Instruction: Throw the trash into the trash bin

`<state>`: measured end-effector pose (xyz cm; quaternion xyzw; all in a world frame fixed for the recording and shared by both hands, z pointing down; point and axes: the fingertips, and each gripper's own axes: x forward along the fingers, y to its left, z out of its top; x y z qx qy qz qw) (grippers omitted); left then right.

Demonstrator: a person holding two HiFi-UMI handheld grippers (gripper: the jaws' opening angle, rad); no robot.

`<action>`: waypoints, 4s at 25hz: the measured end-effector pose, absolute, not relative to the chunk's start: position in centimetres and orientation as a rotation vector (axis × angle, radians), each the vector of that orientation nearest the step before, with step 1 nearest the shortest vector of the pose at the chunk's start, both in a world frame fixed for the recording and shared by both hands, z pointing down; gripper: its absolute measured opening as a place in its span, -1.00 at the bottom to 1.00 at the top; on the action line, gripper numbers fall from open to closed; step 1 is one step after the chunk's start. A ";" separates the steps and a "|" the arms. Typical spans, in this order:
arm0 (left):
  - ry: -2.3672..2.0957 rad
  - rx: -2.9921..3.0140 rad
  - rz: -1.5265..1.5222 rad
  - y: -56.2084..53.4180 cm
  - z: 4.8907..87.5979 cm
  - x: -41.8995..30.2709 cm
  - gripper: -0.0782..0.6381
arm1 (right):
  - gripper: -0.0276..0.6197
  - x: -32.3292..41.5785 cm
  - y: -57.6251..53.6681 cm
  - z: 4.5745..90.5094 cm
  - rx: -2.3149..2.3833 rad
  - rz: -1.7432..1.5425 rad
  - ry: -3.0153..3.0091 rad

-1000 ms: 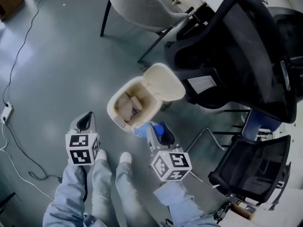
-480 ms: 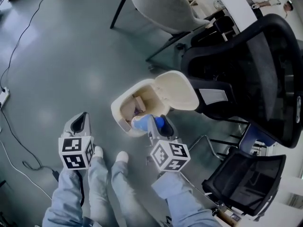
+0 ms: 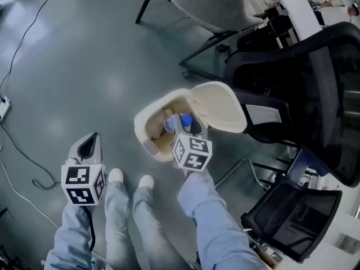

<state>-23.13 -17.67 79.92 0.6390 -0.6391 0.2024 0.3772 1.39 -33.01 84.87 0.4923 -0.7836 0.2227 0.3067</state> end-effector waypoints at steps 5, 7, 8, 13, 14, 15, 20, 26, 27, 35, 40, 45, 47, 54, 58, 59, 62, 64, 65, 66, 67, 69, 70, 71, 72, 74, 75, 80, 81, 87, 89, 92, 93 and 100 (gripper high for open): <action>-1.622 1.622 0.515 -17.4 80.6 -23.1 -0.76 | -0.29 1.6 -33.3 86.7 1.311 0.632 -2.056; -1.620 1.624 0.516 -17.4 80.6 -23.2 -0.76 | -0.29 1.7 -33.4 86.9 1.308 0.632 -2.057; -1.619 1.625 0.517 -17.4 80.6 -23.2 -0.76 | -0.29 1.7 -33.4 87.0 1.301 0.632 -2.061; -1.617 1.627 0.515 -17.5 80.6 -23.3 -0.76 | -0.19 1.9 -33.4 87.5 1.316 0.686 -2.069; -1.615 1.627 0.516 -17.5 80.6 -23.2 -0.76 | -0.19 2.0 -33.4 87.5 1.323 0.695 -2.067; -1.613 1.628 0.517 -17.4 80.6 -23.1 -0.75 | -0.19 2.1 -33.3 87.5 1.324 0.698 -2.065; -1.602 1.638 0.516 -17.4 80.9 -22.2 -0.75 | -0.19 3.0 -33.2 87.1 1.349 0.695 -2.061; -1.596 1.655 0.514 -17.1 80.5 -21.1 -0.76 | -0.19 4.3 -32.8 86.1 1.394 0.718 -2.063; -1.596 1.658 0.514 -17.0 80.4 -20.9 -0.75 | -0.19 4.5 -32.7 85.9 1.396 0.718 -2.064; -1.603 1.678 0.504 -16.6 78.5 -19.0 -0.76 | -0.23 5.4 -31.3 82.7 1.385 0.718 -2.108; -1.607 1.735 0.493 -17.2 75.0 -17.2 -0.76 | -0.45 5.9 -29.8 78.7 1.371 0.726 -2.130; -1.618 1.770 0.459 -16.6 69.2 -15.0 -0.76 | -0.71 7.9 -26.2 72.7 1.325 0.728 -2.092; -1.634 1.782 0.444 -16.1 66.2 -14.3 -0.76 | -0.77 8.5 -24.7 69.4 1.318 0.717 -2.108; -1.629 1.933 0.371 -16.0 54.9 -9.8 -0.76 | -0.90 10.3 -21.7 57.0 1.361 0.610 -2.171; -1.618 1.987 0.283 -14.4 47.4 -7.6 -0.75 | -0.90 12.2 -19.3 49.2 1.382 0.554 -2.178; -1.620 2.002 0.256 -14.2 45.6 -7.5 -0.76 | -0.90 12.7 -18.9 47.1 1.413 0.541 -2.188; -1.640 2.049 0.206 -14.1 41.0 -7.9 -0.76 | -0.90 14.3 -17.9 41.5 1.554 0.519 -2.219; -1.668 2.072 0.194 -14.0 38.8 -8.8 -0.75 | -0.90 15.5 -16.7 38.8 1.643 0.526 -2.228; -1.690 2.087 0.187 -14.0 37.7 -9.4 -0.76 | -0.90 16.0 -16.2 37.8 1.679 0.525 -2.229; -1.714 2.102 0.178 -14.2 36.8 -10.0 -0.76 | -0.91 16.5 -15.8 36.9 1.709 0.520 -2.229; -1.736 2.115 0.165 -14.5 35.9 -10.5 -0.75 | -0.90 17.0 -15.5 36.1 1.735 0.511 -2.225; -1.755 2.120 0.129 -14.7 34.8 -11.1 -0.75 | -0.90 18.1 -15.0 35.0 1.781 0.497 -2.211; -1.755 2.117 0.114 -14.7 34.5 -11.2 -0.76 | -0.90 18.6 -14.8 34.7 1.801 0.496 -2.204; -1.752 2.116 0.105 -14.6 34.4 -11.2 -0.76 | -0.90 18.9 -14.5 34.5 1.818 0.498 -2.198; -1.750 2.119 0.102 -14.4 34.3 -11.2 -0.76 | -0.90 19.1 -14.3 34.4 1.831 0.500 -2.193; -1.747 2.131 0.106 -14.2 34.2 -11.1 -0.76 | -0.90 19.1 -14.0 34.1 1.848 0.500 -2.185; -1.746 2.135 0.110 -14.1 34.2 -11.1 -0.76 | -0.90 19.1 -14.0 34.0 1.855 0.500 -2.181; -1.762 2.130 0.122 -13.8 34.2 -11.6 -0.76 | -0.90 18.8 -14.2 34.0 1.855 0.511 -2.180; -1.766 2.125 0.119 -13.8 34.2 -11.8 -0.76 | -0.90 18.5 -14.2 34.0 1.840 0.504 -2.180; -1.772 2.109 0.131 -13.6 34.8 -11.3 -0.76 | -0.91 18.5 -14.2 34.6 1.813 0.484 -2.154; -1.769 2.113 0.136 -13.6 35.0 -11.0 -0.76 | -0.91 18.8 -14.3 34.8 1.821 0.502 -2.151; -1.761 2.120 0.141 -13.8 35.0 -10.6 -0.76 | -0.91 19.3 -14.5 34.9 1.832 0.511 -2.145; -1.759 2.122 0.144 -13.9 35.0 -10.4 -0.76 | -0.91 19.4 -14.5 34.9 1.834 0.513 -2.143; -1.767 2.126 0.154 -14.1 34.8 -10.1 -0.76 | -0.91 19.7 -14.7 35.0 1.834 0.520 -2.150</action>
